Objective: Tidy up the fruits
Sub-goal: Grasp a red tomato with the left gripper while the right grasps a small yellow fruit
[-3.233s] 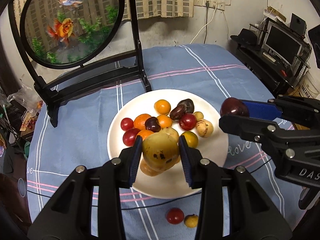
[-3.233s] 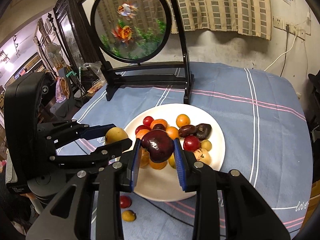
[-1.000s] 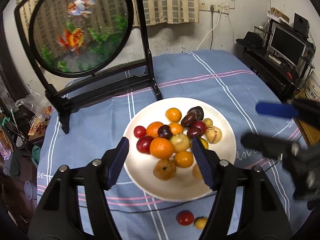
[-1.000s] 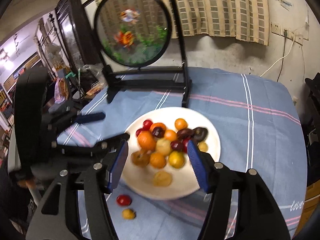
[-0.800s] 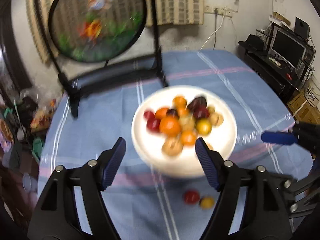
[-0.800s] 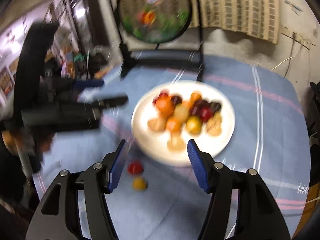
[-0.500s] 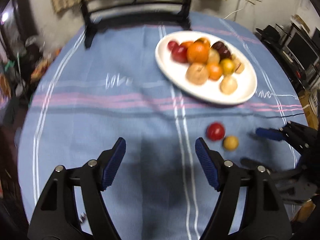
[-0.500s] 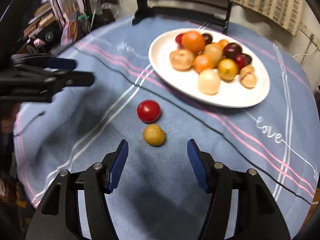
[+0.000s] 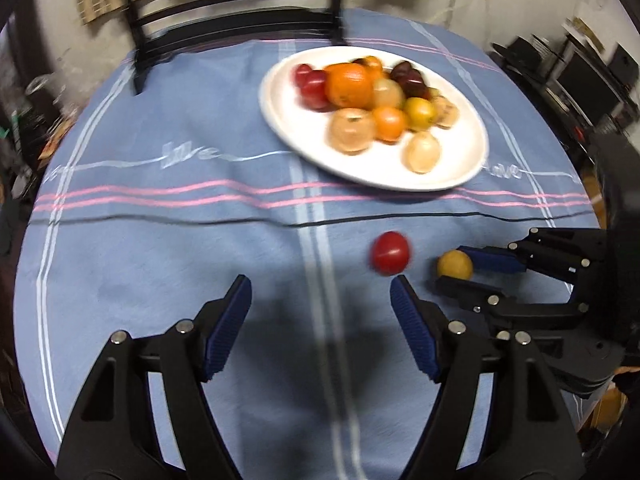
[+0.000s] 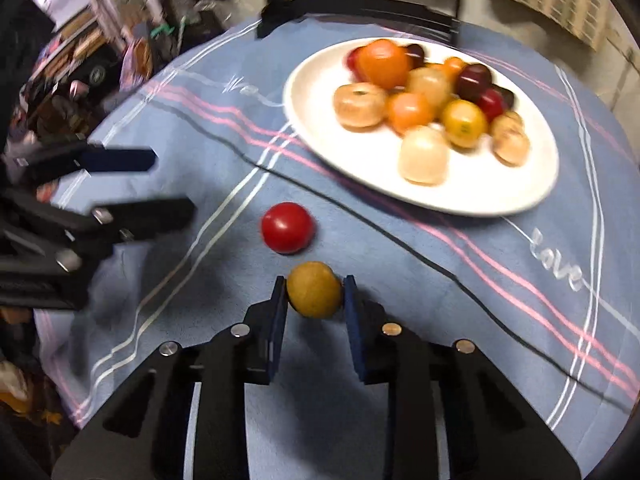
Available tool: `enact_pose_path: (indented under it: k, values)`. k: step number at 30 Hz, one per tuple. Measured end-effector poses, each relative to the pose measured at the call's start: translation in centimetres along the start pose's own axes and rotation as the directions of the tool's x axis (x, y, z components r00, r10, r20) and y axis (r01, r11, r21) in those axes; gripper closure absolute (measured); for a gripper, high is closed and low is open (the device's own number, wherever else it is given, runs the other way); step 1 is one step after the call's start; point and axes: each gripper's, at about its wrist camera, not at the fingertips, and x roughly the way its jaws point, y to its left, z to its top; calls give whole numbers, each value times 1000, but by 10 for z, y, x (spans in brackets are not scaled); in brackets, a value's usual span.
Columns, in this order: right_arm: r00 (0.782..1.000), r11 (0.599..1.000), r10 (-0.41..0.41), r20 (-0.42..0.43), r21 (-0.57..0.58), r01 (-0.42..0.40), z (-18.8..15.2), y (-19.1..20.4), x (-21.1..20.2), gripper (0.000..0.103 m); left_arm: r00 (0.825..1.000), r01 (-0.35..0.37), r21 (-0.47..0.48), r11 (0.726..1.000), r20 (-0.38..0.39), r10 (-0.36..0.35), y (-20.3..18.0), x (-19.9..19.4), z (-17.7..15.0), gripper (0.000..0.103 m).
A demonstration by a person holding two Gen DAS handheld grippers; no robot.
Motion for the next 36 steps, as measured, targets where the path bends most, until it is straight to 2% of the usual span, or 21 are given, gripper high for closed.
enact_pose_path:
  k: [5, 11, 14, 16, 17, 19, 28, 36]
  values:
    - [1000, 994, -7, 20, 108, 5, -13, -28, -12, 75, 1000, 21, 86, 996, -24, -19, -31, 25, 10, 29]
    - [1000, 987, 3, 19, 159, -6, -27, -37, -15, 75, 998, 28, 103, 994, -58, -22, -40, 51, 18, 32]
    - [1000, 986, 14, 18, 166, -16, -30, -39, -15, 75, 998, 25, 111, 993, -66, -17, -41, 58, 19, 41]
    - [1000, 986, 15, 16, 164, -18, -30, -38, -14, 75, 997, 33, 110, 993, -75, -25, -41, 61, 21, 54]
    - [1000, 987, 18, 14, 162, -20, -30, -37, -14, 75, 996, 44, 111, 993, -87, -34, -40, 64, 20, 64]
    - [1000, 987, 21, 12, 161, -22, -28, -36, -12, 75, 994, 64, 110, 992, -93, -54, -40, 65, 19, 71]
    - [1000, 988, 17, 10, 156, -18, -27, -27, -12, 75, 997, 53, 126, 991, -67, -45, -45, 54, 14, 72]
    - [999, 989, 23, 31, 146, -27, -30, -14, -22, 75, 1000, 5, 141, 990, -18, -2, -48, 25, 12, 72]
